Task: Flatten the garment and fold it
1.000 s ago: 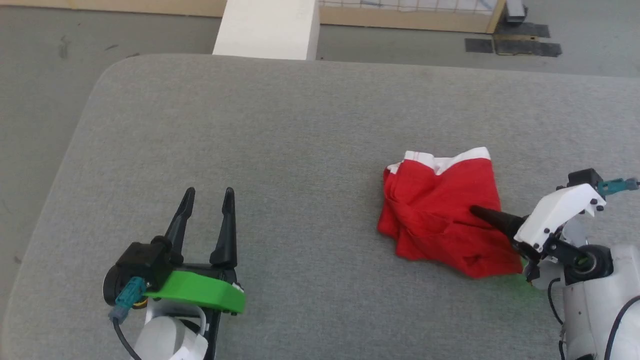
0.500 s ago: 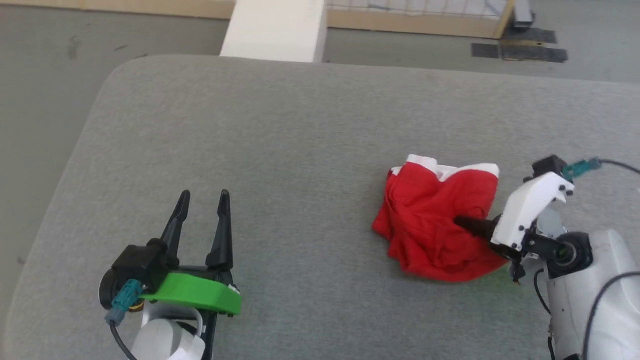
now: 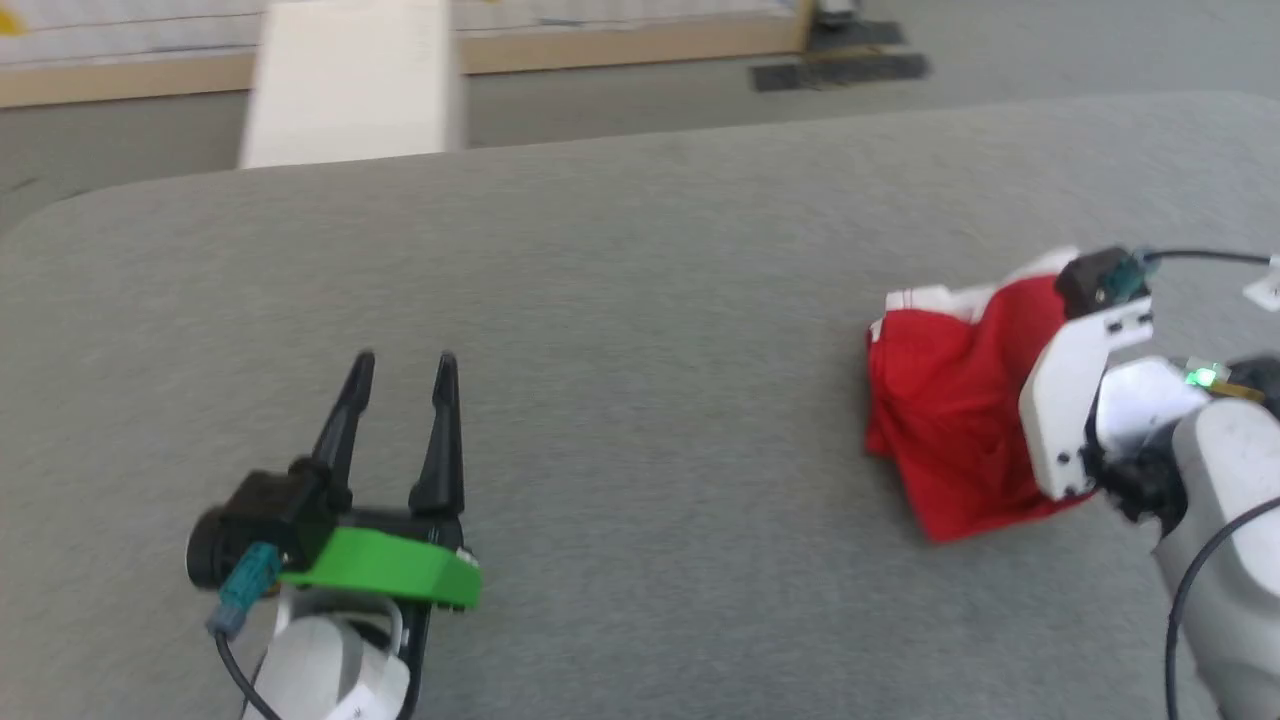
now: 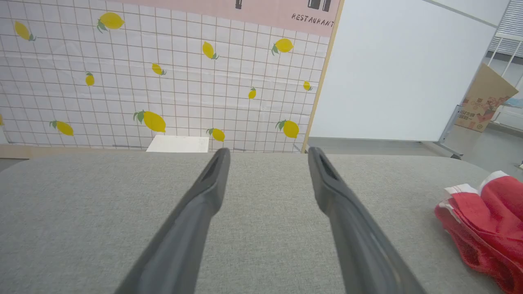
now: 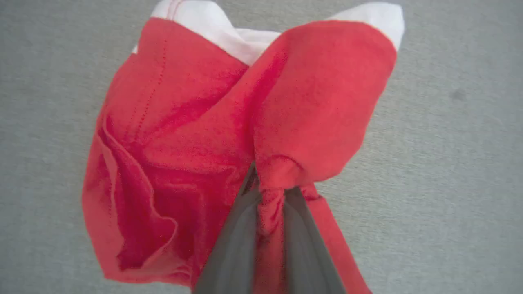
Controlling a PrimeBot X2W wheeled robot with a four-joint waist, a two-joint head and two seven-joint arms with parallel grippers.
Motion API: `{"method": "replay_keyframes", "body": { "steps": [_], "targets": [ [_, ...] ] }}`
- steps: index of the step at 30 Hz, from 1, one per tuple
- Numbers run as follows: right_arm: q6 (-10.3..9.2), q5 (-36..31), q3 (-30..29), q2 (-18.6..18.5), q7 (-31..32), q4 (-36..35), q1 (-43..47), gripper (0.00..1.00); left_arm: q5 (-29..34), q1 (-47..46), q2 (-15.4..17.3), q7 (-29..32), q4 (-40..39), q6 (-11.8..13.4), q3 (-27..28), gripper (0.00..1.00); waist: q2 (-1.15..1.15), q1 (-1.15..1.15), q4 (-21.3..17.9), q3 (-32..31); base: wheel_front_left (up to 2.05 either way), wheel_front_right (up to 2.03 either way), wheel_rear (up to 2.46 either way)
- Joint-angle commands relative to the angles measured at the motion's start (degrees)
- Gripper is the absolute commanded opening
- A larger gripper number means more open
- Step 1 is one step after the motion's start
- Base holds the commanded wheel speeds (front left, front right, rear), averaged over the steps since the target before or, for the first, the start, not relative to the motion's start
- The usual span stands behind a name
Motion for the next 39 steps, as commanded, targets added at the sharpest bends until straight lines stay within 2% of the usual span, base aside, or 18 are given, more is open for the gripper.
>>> {"method": "replay_keyframes", "body": {
  "steps": [1,7,12,20,27,28,29,30,33,39],
  "targets": [
    [-0.08,-1.24,0.73,-0.80,-1.12,0.12,-1.78,0.00,0.98,-1.59,-0.08,-0.23,-0.58,-0.36,0.05,1.00,0.00,0.00,-7.54,4.08,0.00,0.00,0.00],
    [-0.08,-6.56,1.60,-4.43,-8.32,4.53,-7.42,0.00,2.78,-5.09,1.92,-0.23,-2.69,-0.56,0.13,1.00,0.00,0.00,-13.16,10.34,0.00,0.00,0.00],
    [-0.08,-11.08,-0.63,-6.29,-16.17,10.03,-11.79,0.00,3.85,-7.68,4.66,-0.23,-4.09,-0.63,-0.40,1.00,0.00,0.00,-15.38,15.40,0.00,0.00,0.00],
    [-0.08,-19.63,-9.86,-6.23,-27.08,17.42,-17.47,0.00,4.63,-10.37,8.04,-0.16,-5.23,-0.67,-1.56,1.00,0.00,0.00,-14.92,20.26,0.00,0.00,0.00],
    [-0.08,-25.85,-17.44,-4.53,-31.74,22.03,-19.57,0.00,4.26,-10.57,8.79,-0.11,-5.19,-0.50,-1.83,1.00,0.00,0.00,-13.09,20.21,0.00,0.00,0.00],
    [-0.08,-26.96,-17.99,-4.43,-32.48,22.46,-19.59,0.31,4.12,-10.48,8.68,-0.12,-5.02,-0.41,-1.84,1.00,0.00,0.00,-12.76,19.83,0.00,0.00,0.00],
    [-0.08,-27.58,-18.50,-4.33,-32.98,22.76,-19.59,0.45,3.99,-10.41,8.56,-0.13,-4.84,-0.36,-1.86,1.00,0.00,0.00,-12.48,19.48,0.00,0.00,0.00],
    [-0.08,-28.16,-19.31,-4.22,-33.79,23.00,-19.56,1.00,3.78,-10.30,8.30,-0.14,-4.50,-0.28,-1.90,1.00,0.00,0.00,-12.07,18.85,0.00,0.00,0.00],
    [-0.08,-28.34,-20.92,-3.92,-36.74,23.17,-19.03,1.00,3.05,-9.82,7.26,-0.18,-3.47,-0.08,-1.98,1.00,0.00,0.00,-10.74,16.61,0.00,0.00,0.00],
    [-0.08,-23.45,-21.44,-2.85,-44.76,21.30,-15.68,1.00,1.32,-7.44,4.29,-0.21,-1.69,0.09,-1.33,1.00,0.00,0.00,-7.13,9.62,0.00,0.00,0.00]
  ]
}}
